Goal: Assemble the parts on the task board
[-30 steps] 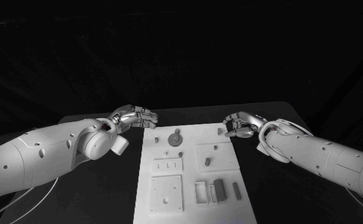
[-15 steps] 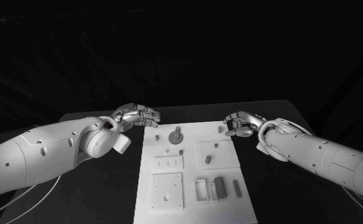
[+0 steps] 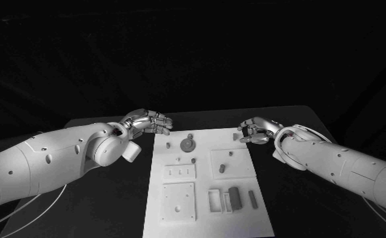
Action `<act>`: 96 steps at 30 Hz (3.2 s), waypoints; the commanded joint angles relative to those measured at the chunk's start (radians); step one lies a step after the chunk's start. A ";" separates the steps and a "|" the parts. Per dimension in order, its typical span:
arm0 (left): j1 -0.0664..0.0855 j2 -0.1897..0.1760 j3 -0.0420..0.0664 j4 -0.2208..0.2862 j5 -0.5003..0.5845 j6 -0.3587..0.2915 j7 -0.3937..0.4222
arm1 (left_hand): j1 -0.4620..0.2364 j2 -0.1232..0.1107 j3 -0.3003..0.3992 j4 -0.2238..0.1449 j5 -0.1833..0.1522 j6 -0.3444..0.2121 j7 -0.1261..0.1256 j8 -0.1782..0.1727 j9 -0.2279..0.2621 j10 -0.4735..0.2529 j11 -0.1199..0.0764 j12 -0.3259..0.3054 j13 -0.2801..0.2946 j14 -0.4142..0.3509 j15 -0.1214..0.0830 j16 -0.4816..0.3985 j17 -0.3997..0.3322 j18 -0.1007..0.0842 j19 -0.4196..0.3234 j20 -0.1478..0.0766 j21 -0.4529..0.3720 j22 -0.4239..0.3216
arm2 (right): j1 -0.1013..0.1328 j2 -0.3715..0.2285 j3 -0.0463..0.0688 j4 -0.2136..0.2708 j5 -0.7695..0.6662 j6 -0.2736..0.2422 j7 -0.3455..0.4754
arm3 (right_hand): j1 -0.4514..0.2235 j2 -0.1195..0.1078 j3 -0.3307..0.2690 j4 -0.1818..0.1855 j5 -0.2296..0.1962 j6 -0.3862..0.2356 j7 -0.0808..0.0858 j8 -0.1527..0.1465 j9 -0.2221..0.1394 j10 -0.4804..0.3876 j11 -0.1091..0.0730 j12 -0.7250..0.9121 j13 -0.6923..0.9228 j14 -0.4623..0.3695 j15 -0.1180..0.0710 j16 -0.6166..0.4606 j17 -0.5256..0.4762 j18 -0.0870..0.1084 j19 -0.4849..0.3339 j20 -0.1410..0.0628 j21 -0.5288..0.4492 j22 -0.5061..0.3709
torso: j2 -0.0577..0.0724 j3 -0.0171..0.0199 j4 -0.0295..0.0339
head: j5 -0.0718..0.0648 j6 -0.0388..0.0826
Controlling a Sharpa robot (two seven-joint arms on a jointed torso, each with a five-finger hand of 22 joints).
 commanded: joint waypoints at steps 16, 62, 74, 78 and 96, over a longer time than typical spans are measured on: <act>0.001 -0.002 0.001 0.014 -0.002 0.003 0.004 | -0.015 0.001 -0.004 0.002 -0.001 0.001 0.006 -0.003 0.001 0.005 0.001 -0.001 0.002 0.008 -0.002 0.002 0.002 -0.004 0.004 0.000 0.000 0.001 | -0.020 0.044 0.000 -0.046 0.002 0.014 0.009 | -0.001 0.013 -0.006 0.001 0.005 0.012 0.001 0.004 -0.003 0.010 0.002 0.007 0.001 0.006 -0.004 0.010 0.001 0.014 0.011 -0.003 0.005 0.019 | 0.001 0.0017 0.0002 | 0.008 -0.004; 0.001 -0.014 0.001 0.043 -0.002 -0.010 0.000 | -0.018 -0.001 -0.002 0.000 -0.001 -0.002 0.007 -0.006 0.002 0.003 0.002 -0.005 0.003 0.007 -0.002 0.000 0.004 -0.004 0.003 0.000 0.000 0.001 | -0.024 0.086 0.001 -0.106 0.084 0.050 0.011 | -0.011 0.033 -0.001 0.001 0.009 0.020 0.007 0.008 -0.007 0.010 0.008 0.013 -0.001 0.008 0.003 0.013 -0.001 0.014 0.011 -0.005 0.008 0.018 | -0.001 0.0032 -0.0012 | 0.019 -0.020; 0.001 -0.015 0.001 0.043 -0.004 -0.008 -0.005 | -0.017 -0.001 -0.002 0.000 -0.001 -0.002 0.007 -0.006 0.002 0.003 0.002 -0.006 0.003 0.007 -0.002 -0.001 0.004 -0.004 0.003 0.000 -0.001 0.001 | -0.024 0.086 0.001 -0.105 0.084 0.059 0.004 | -0.009 0.040 0.001 0.000 0.009 0.038 0.002 0.018 -0.005 0.008 0.003 0.014 -0.002 0.005 -0.001 0.013 -0.003 0.014 0.007 -0.005 0.009 0.018 | -0.002 0.0032 -0.0006 | 0.022 -0.020; 0.001 -0.015 0.001 0.042 -0.005 -0.013 -0.007 | -0.017 0.000 -0.001 0.000 -0.001 -0.002 0.007 -0.006 0.002 0.003 0.002 -0.006 0.004 0.007 -0.002 -0.001 0.004 -0.004 0.003 0.000 -0.001 0.001 | -0.024 0.087 0.001 -0.107 0.084 0.058 0.004 | -0.004 0.045 0.003 -0.001 0.010 0.045 0.000 0.022 -0.004 0.007 0.001 0.014 -0.003 0.004 -0.003 0.014 -0.003 0.014 0.007 -0.005 0.010 0.019 | -0.002 0.0029 -0.0003 | 0.023 -0.020; 0.002 -0.026 0.002 0.057 -0.008 -0.018 -0.006 | -0.016 -0.001 0.000 -0.001 -0.002 -0.001 0.007 -0.006 0.003 0.004 0.002 -0.006 0.004 0.006 -0.002 -0.002 0.004 -0.004 0.002 0.000 -0.002 0.001 | -0.024 0.096 0.001 -0.118 0.084 0.050 -0.001 | -0.004 0.050 0.003 0.000 0.009 0.051 0.000 0.025 -0.003 0.008 0.001 0.016 -0.003 0.005 -0.004 0.016 -0.004 0.014 0.007 -0.005 0.012 0.019 | 0.000 0.0042 0.0005 | 0.027 -0.029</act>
